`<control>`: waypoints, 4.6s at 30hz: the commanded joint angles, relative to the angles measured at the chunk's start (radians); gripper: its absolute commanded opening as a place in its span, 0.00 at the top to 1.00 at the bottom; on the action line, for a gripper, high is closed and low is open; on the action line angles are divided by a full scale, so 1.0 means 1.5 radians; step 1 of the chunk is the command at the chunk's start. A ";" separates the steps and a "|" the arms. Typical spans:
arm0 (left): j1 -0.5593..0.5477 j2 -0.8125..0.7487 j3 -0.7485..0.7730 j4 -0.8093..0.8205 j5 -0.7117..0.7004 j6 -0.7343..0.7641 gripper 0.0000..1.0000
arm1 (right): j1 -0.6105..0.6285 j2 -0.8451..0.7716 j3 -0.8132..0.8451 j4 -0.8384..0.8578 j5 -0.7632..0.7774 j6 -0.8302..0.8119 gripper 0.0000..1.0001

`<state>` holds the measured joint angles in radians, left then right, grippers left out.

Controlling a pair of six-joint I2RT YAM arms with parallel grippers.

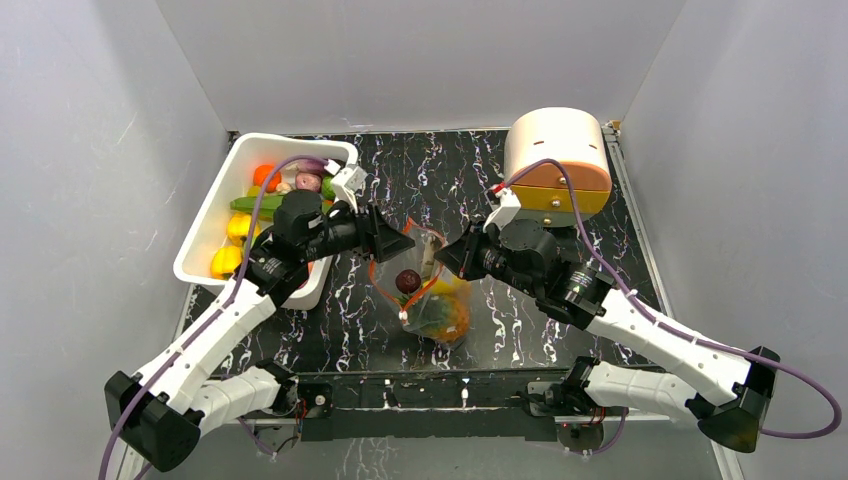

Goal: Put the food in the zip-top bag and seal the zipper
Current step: Place the fake fruit in the zipper food storage bag, then pick up the fake vegetable from the bin.

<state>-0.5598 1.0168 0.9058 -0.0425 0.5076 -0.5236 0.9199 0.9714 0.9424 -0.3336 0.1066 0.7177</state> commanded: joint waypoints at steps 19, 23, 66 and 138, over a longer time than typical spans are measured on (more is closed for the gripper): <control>-0.001 0.035 0.153 -0.273 -0.346 0.088 0.02 | -0.002 -0.029 0.016 0.056 0.009 0.001 1.00; 0.000 0.034 0.155 -0.287 -0.389 0.106 0.02 | -0.002 -0.034 0.005 0.071 0.014 -0.004 1.00; 0.480 0.153 -0.029 -0.130 -0.464 0.185 0.29 | -0.002 0.003 0.032 0.082 -0.028 -0.044 1.00; 0.479 0.040 0.033 -0.213 -0.177 0.207 0.70 | -0.003 0.010 0.033 0.075 -0.106 0.049 1.00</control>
<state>0.1825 1.1130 0.8986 -0.2993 0.1268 -0.2276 0.9199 0.9874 0.9539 -0.3309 -0.0349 0.7807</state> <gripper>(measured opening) 0.594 0.010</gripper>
